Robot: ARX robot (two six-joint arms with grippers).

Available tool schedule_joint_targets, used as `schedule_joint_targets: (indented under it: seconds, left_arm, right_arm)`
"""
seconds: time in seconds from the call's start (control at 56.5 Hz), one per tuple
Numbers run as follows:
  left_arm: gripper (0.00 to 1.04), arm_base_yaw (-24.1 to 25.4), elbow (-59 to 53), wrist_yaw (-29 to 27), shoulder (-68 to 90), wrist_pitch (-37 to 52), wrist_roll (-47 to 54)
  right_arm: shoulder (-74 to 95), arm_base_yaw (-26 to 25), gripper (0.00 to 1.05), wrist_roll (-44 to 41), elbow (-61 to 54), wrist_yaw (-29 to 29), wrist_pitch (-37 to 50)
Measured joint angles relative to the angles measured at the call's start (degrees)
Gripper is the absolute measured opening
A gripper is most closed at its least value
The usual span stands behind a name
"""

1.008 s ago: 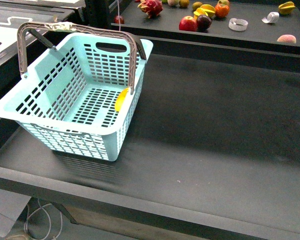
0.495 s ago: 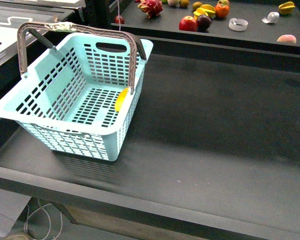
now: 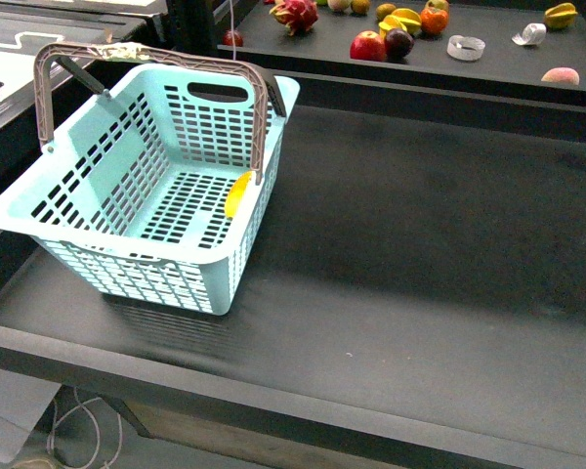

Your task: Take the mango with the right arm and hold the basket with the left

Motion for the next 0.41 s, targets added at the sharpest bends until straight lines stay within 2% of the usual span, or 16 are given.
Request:
schedule_joint_targets:
  seconds: [0.407]
  left_arm:
    - [0.02, 0.0, 0.0, 0.0, 0.0, 0.0, 0.0]
  right_arm:
    - [0.0, 0.0, 0.96, 0.0, 0.0, 0.0, 0.0]
